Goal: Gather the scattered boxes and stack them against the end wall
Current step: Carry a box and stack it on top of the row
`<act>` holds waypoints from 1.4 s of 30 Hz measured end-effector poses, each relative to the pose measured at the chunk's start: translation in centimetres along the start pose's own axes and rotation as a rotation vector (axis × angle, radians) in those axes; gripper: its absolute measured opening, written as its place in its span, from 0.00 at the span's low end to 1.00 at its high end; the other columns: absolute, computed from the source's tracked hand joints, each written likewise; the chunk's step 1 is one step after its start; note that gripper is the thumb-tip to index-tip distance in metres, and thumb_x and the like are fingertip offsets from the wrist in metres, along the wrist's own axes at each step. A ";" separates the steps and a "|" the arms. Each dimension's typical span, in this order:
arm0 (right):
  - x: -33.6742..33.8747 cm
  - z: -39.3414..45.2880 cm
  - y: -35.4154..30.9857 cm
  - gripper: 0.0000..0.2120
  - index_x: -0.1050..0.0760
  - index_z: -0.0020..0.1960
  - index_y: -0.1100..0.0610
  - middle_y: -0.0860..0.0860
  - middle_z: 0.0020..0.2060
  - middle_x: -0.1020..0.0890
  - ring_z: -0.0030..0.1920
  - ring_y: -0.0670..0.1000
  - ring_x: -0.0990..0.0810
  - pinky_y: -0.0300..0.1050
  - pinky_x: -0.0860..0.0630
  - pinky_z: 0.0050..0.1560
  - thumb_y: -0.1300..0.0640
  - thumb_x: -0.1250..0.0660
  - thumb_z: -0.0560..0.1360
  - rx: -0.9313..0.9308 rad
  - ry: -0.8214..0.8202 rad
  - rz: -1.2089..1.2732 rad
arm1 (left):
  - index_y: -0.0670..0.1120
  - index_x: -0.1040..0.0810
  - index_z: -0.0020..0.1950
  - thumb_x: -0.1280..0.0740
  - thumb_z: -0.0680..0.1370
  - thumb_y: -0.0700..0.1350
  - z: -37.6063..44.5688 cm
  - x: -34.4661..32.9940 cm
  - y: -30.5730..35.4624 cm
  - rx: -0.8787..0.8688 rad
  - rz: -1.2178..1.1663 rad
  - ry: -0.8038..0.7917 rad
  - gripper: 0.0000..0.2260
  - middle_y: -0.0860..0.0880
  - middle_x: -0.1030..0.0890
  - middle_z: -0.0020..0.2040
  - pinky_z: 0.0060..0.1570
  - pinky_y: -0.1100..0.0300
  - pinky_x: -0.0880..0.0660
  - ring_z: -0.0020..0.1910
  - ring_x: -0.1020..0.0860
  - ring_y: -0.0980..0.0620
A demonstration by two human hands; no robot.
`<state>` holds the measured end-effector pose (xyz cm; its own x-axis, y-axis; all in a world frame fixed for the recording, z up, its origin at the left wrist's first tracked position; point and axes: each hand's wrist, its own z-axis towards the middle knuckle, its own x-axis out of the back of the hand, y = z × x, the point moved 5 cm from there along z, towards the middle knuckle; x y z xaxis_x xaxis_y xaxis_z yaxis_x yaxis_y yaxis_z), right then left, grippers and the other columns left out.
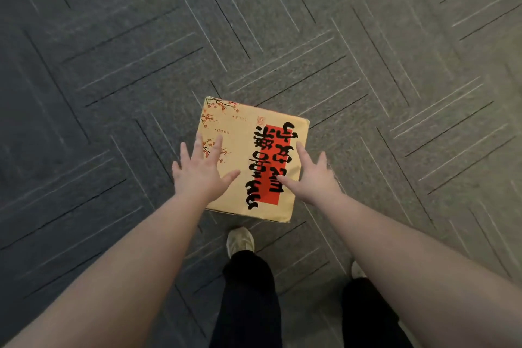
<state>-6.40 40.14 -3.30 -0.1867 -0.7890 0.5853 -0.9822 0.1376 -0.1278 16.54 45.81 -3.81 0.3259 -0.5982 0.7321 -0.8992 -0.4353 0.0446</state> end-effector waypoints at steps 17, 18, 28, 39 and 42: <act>-8.9 9.4 1.7 0.48 0.63 0.75 0.34 0.58 0.77 0.57 0.73 0.63 0.38 0.59 0.31 0.66 0.42 0.29 0.72 -0.074 0.076 0.319 | 0.64 0.62 0.75 0.32 0.68 0.67 9.0 -8.3 -3.2 0.092 -0.288 0.015 0.47 0.48 0.60 0.78 0.66 0.41 0.33 0.74 0.42 0.38; -9.1 9.4 1.7 0.48 0.63 0.75 0.34 0.59 0.75 0.50 0.69 0.62 0.33 0.57 0.30 0.65 0.44 0.29 0.72 -0.065 0.076 0.351 | 0.64 0.61 0.75 0.31 0.68 0.66 8.9 -8.3 -3.1 0.091 -0.306 0.029 0.47 0.48 0.58 0.78 0.66 0.41 0.32 0.74 0.42 0.39; -2.9 3.8 7.4 0.42 0.54 0.77 0.40 0.56 0.64 0.39 0.60 0.57 0.27 0.54 0.28 0.63 0.46 0.30 0.74 -0.152 0.106 0.489 | 0.64 0.53 0.76 0.29 0.68 0.65 4.6 -2.3 4.4 -0.036 -0.241 0.015 0.44 0.51 0.51 0.77 0.64 0.44 0.30 0.72 0.38 0.44; 23.4 -10.4 20.9 0.41 0.53 0.78 0.41 0.57 0.66 0.39 0.64 0.59 0.29 0.56 0.30 0.64 0.46 0.31 0.74 -0.159 0.442 0.703 | 0.61 0.52 0.77 0.30 0.69 0.64 -6.4 20.2 30.1 -0.410 -0.116 0.203 0.43 0.49 0.48 0.77 0.62 0.45 0.29 0.72 0.36 0.44; 30.9 -16.0 26.6 0.41 0.53 0.78 0.42 0.58 0.67 0.39 0.64 0.59 0.29 0.55 0.30 0.65 0.46 0.31 0.74 -0.123 0.539 0.761 | 0.60 0.53 0.77 0.31 0.70 0.64 -12.4 26.2 38.8 -0.502 -0.062 0.291 0.43 0.48 0.48 0.77 0.61 0.46 0.28 0.72 0.36 0.44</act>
<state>-38.61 28.97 24.23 -0.7336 -0.0815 0.6746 -0.5814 0.5893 -0.5610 -13.42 21.58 25.49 0.3525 -0.3417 0.8712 -0.9324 -0.0490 0.3581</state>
